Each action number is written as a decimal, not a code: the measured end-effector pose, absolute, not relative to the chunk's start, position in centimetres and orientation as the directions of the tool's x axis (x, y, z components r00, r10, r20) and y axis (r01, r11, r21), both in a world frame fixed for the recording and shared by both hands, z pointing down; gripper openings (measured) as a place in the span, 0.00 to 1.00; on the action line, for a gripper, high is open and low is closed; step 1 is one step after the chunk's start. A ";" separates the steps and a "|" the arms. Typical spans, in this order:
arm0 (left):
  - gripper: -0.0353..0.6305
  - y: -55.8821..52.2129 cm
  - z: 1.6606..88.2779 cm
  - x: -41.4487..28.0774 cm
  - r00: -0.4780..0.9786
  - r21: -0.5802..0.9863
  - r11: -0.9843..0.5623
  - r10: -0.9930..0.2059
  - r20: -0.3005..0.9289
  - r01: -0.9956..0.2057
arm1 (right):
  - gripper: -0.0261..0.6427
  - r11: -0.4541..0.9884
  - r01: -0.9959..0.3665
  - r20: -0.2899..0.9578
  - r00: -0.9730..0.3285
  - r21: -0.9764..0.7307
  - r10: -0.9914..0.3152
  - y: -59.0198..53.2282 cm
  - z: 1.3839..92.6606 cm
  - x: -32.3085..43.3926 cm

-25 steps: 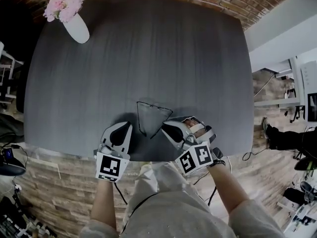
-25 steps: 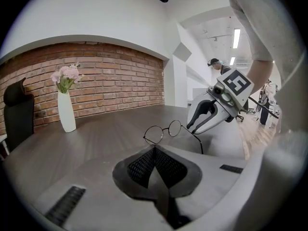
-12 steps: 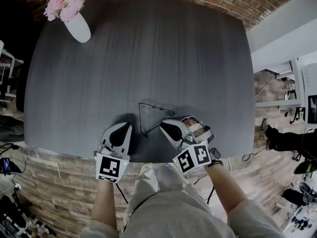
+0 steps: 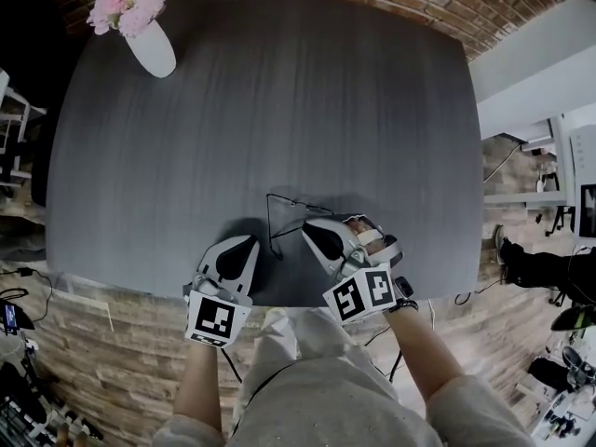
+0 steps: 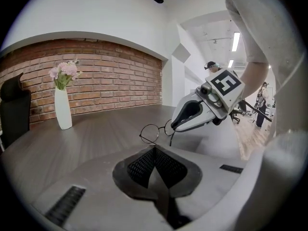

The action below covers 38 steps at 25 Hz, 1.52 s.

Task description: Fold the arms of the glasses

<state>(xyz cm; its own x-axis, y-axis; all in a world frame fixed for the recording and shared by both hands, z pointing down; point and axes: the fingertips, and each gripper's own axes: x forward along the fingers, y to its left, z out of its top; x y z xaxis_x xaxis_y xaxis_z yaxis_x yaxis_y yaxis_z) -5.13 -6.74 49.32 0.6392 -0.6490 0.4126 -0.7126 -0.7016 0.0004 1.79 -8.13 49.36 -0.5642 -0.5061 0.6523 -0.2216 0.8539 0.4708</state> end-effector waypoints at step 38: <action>0.05 -5.7 50.3 -4.3 0.640 -0.001 -0.716 -0.623 0.450 -0.698 | 0.04 0.856 -0.279 0.631 -0.584 0.435 -0.511 -8.8 49.4 0.7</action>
<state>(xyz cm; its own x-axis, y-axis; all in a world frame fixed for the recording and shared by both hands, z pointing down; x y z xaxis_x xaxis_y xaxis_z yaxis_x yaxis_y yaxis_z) -4.31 -5.70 50.28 0.6397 -0.6233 0.4498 -0.6976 -0.7165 -0.0008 0.68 -8.80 49.40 -0.5839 -0.5109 0.6309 -0.2788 0.8561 0.4353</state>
